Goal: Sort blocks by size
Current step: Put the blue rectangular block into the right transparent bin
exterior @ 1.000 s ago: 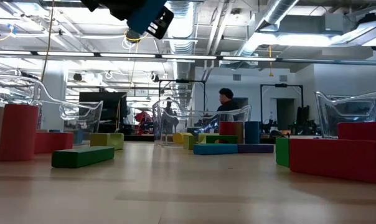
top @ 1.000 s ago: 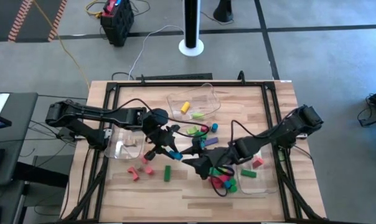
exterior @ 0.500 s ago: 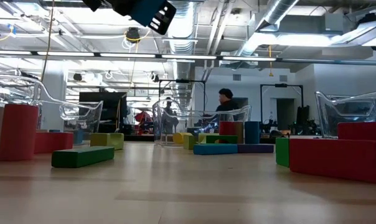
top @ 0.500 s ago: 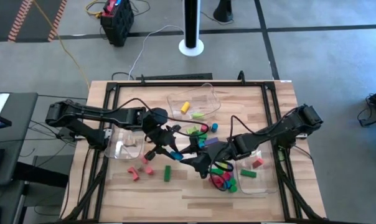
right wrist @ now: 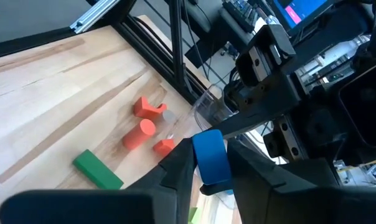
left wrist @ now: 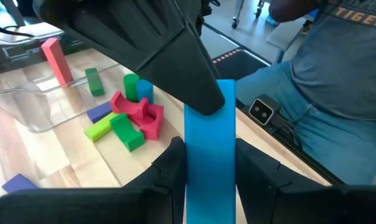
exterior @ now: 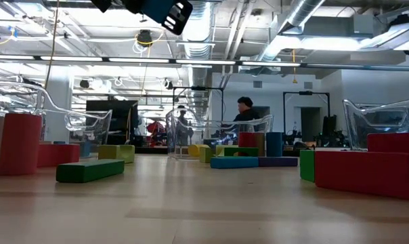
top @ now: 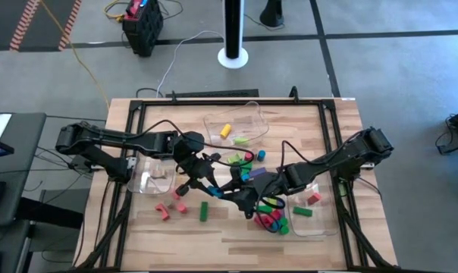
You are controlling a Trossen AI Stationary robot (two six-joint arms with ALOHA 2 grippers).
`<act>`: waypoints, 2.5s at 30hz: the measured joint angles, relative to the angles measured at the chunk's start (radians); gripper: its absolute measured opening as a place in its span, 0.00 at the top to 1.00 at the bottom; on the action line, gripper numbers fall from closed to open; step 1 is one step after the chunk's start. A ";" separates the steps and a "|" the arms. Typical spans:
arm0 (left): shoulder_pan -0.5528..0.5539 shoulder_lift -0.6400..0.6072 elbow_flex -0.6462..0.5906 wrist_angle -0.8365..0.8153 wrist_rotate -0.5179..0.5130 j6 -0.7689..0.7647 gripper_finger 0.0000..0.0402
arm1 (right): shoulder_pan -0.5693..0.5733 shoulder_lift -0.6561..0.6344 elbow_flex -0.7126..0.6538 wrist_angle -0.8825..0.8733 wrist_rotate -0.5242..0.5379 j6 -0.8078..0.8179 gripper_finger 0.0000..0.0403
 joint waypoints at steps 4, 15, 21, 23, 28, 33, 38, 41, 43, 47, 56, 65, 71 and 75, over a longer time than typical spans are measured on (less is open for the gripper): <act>0.000 0.000 0.000 0.006 0.000 -0.005 0.75 | -0.001 0.000 0.000 0.000 -0.001 0.001 0.70; 0.000 0.000 0.000 -0.017 -0.016 -0.017 0.69 | 0.003 0.000 0.000 -0.030 0.021 0.021 0.71; 0.001 0.000 0.000 -0.038 -0.057 -0.016 0.57 | 0.012 0.000 0.000 -0.095 0.032 0.068 0.71; 0.001 0.000 0.000 -0.040 -0.066 -0.011 0.54 | 0.023 0.000 0.000 -0.118 0.052 0.080 0.71; 0.001 -0.006 0.000 -0.058 -0.131 0.011 0.50 | 0.048 -0.012 0.000 -0.203 0.114 0.134 0.71; 0.001 -0.044 0.002 -0.134 -0.240 0.018 0.50 | 0.084 -0.055 0.000 -0.348 0.205 0.232 0.71; 0.001 -0.097 0.002 -0.293 -0.341 0.003 0.49 | 0.128 -0.124 0.000 -0.531 0.300 0.379 0.72; -0.001 -0.115 -0.002 -0.375 -0.366 -0.029 0.49 | 0.149 -0.165 0.000 -0.645 0.327 0.488 0.75; -0.008 -0.126 -0.025 -0.383 -0.368 -0.054 0.49 | 0.158 -0.194 0.000 -0.729 0.328 0.574 0.76; -0.026 -0.135 -0.084 -0.367 -0.368 -0.083 0.49 | 0.171 -0.238 0.000 -0.901 0.328 0.753 0.76; -0.037 -0.134 -0.188 -0.309 -0.379 -0.108 0.49 | 0.176 -0.262 0.000 -1.237 0.262 1.083 0.76; -0.037 -0.134 -0.238 -0.255 -0.378 -0.107 0.49 | 0.228 -0.262 0.000 -1.342 0.223 1.245 0.77; -0.037 -0.134 -0.265 -0.230 -0.377 -0.109 0.49 | 0.281 -0.263 0.000 -1.430 0.194 1.401 0.77; -0.037 -0.134 -0.278 -0.209 -0.377 -0.114 0.49 | 0.315 -0.263 0.000 -1.447 0.154 1.494 0.77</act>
